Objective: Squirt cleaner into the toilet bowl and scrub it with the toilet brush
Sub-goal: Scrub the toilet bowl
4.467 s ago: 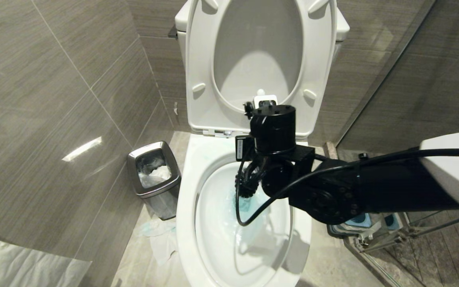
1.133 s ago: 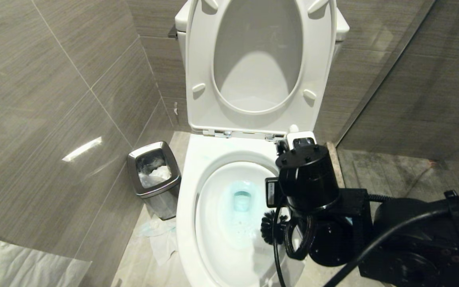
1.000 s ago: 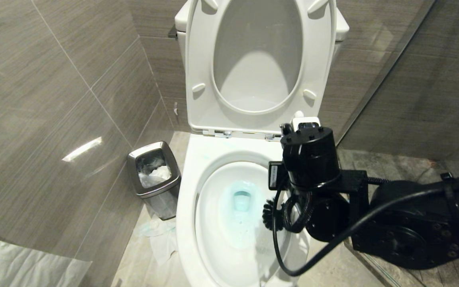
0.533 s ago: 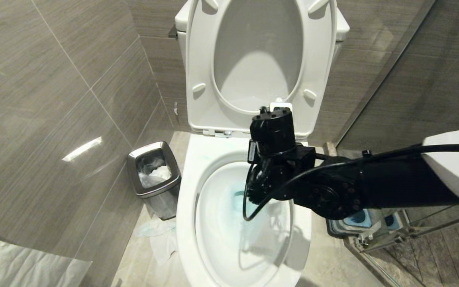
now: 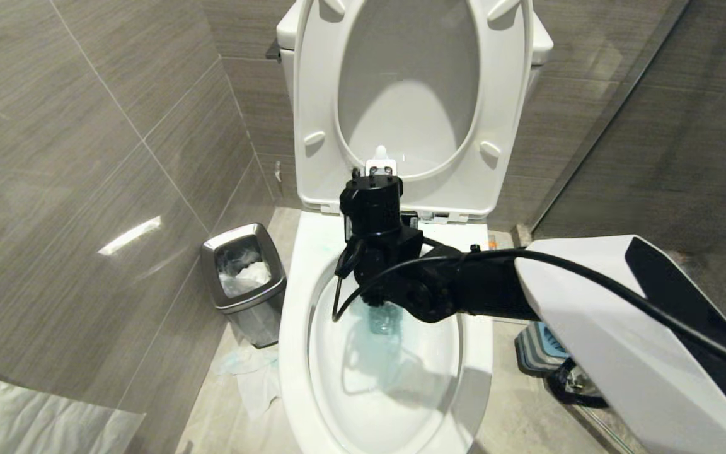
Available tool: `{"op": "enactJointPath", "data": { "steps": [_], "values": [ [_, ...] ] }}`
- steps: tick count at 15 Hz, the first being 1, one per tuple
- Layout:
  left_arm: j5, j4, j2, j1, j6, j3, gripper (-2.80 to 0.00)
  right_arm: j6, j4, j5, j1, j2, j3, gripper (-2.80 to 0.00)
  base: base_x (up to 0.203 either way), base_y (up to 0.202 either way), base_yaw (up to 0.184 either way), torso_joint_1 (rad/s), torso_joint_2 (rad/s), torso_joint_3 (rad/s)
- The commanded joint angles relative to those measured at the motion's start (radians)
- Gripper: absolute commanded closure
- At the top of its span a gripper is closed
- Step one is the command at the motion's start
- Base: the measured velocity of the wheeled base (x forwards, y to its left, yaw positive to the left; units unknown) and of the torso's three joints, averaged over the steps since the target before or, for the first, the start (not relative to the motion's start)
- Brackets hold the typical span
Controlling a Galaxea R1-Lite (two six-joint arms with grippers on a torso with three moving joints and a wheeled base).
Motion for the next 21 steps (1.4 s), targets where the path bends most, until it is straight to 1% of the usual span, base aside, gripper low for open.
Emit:
{"op": "enactJointPath", "data": {
  "steps": [1, 5, 7, 9, 13, 15, 16, 17, 21],
  "values": [
    [0.000, -0.001, 0.000, 0.000, 0.001, 0.000, 0.00, 0.001, -0.004, -0.001, 0.038, 0.051, -0.016, 0.00, 0.000, 0.000, 0.000, 0.000, 0.00, 0.000],
    [0.000, 0.000, 0.000, 0.000, 0.001, 0.000, 0.00, 0.009, -0.004, 0.000, 0.104, 0.048, -0.004, 0.00, 0.000, 0.000, 0.000, 0.000, 0.00, 0.000],
    [0.000, -0.001, 0.000, 0.000, 0.001, 0.000, 0.00, 0.020, -0.004, -0.004, 0.112, 0.024, 0.058, 0.00, 0.000, 0.000, 0.000, 0.000, 0.00, 0.000],
    [0.001, 0.000, 0.000, 0.000, 0.001, 0.000, 0.00, 0.041, -0.004, -0.004, 0.124, -0.029, 0.191, 0.00, 0.000, 0.000, 0.000, 0.000, 0.00, 0.000],
    [0.000, -0.001, 0.000, 0.000, 0.001, 0.000, 0.00, 0.117, -0.008, -0.004, 0.135, -0.216, 0.552, 0.00, 0.000, 0.000, 0.000, 0.000, 0.00, 0.000],
    [0.000, -0.001, 0.000, 0.000, 0.001, 0.000, 0.00, 0.174, -0.012, -0.006, 0.100, -0.303, 0.688, 0.00, 0.000, 0.000, 0.000, 0.000, 0.00, 0.000],
    [0.000, -0.001, 0.000, 0.000, 0.001, 0.000, 0.00, 0.195, -0.015, -0.006, 0.055, -0.323, 0.712, 0.00, 0.000, 0.000, 0.000, 0.000, 0.00, 0.000],
    [0.000, 0.000, 0.000, 0.000, 0.001, 0.000, 0.00, 0.204, -0.019, -0.005, 0.022, -0.329, 0.695, 0.00, 0.000, 0.000, 0.000, 0.000, 0.00, 0.000],
    [0.000, -0.001, 0.000, 0.000, 0.001, 0.000, 0.00, 0.203, -0.043, 0.003, 0.005, -0.283, 0.518, 0.00, 0.000, 0.000, 0.000, 0.000, 0.00, 0.000]
  ]
}}
